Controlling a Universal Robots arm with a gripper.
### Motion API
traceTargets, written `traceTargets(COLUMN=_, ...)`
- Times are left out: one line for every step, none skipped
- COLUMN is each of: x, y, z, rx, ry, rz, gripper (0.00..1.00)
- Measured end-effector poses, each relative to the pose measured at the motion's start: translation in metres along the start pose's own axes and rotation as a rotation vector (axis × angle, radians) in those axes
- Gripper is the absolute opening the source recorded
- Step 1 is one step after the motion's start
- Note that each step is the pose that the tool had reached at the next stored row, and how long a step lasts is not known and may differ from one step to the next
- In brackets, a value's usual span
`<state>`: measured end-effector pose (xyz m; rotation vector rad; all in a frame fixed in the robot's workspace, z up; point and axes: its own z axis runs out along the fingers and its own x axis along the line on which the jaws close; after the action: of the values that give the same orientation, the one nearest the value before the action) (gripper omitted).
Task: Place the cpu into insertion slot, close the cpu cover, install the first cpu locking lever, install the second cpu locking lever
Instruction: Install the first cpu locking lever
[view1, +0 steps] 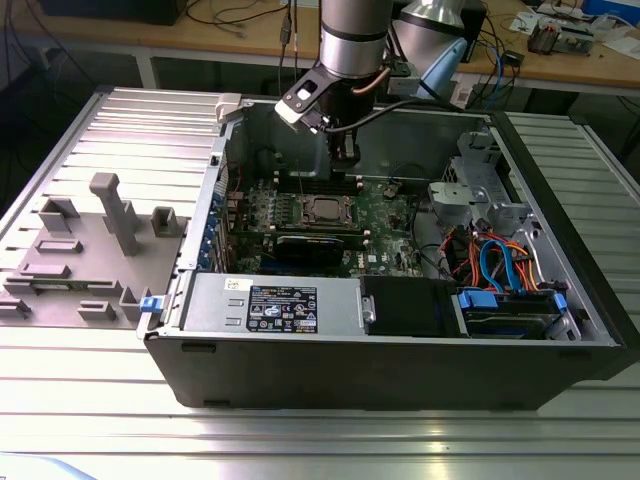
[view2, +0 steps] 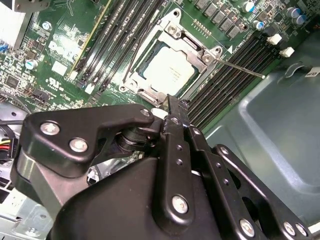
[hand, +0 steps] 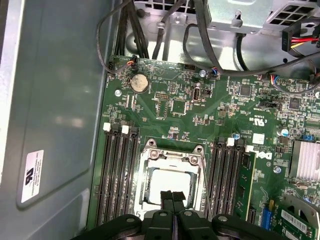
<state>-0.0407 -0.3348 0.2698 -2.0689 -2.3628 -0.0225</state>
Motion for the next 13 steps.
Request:
traceTargets(x=0.0000, y=0.0000, z=0.0000, rx=0.0000, ry=0.0000, rz=0.000, gripper=0.11)
traceTargets(x=0.0000, y=0.0000, z=0.0000, rx=0.0000, ry=0.0000, rz=0.000, gripper=0.11)
traceTargets(x=0.0000, y=0.0000, z=0.0000, rx=0.0000, ry=0.0000, rz=0.000, gripper=0.11)
traceTargets(x=0.0000, y=-0.0002, z=0.0000, rx=0.0000, ry=0.0000, rz=0.000, gripper=0.11)
traceTargets(x=0.0001, y=-0.0008, z=0.0000, rx=0.0000, ry=0.0000, rz=0.000, gripper=0.11)
traceTargets(x=0.0003, y=-0.0020, z=0.0000, rx=0.0000, ry=0.0000, rz=0.000, gripper=0.11)
traceTargets(x=0.0004, y=-0.0032, z=0.0000, rx=0.0000, ry=0.0000, rz=-0.001, gripper=0.11)
traceTargets(x=0.0005, y=-0.0034, z=0.0000, rx=0.0001, ry=0.0001, rz=-0.010, gripper=0.11)
traceTargets(x=0.0005, y=-0.0034, z=0.0000, rx=0.0002, ry=0.0002, rz=-0.022, gripper=0.11)
traceTargets(x=0.0005, y=-0.0035, z=0.0000, rx=0.0004, ry=0.0004, rz=-0.038, gripper=0.11)
traceTargets(x=0.0005, y=-0.0035, z=-0.0001, rx=0.0006, ry=0.0005, rz=-0.054, gripper=0.11)
traceTargets(x=0.0005, y=-0.0035, z=0.0000, rx=0.0008, ry=0.0008, rz=-0.076, gripper=0.11)
traceTargets(x=0.0005, y=-0.0035, z=0.0000, rx=0.0010, ry=0.0009, rz=-0.095, gripper=0.11)
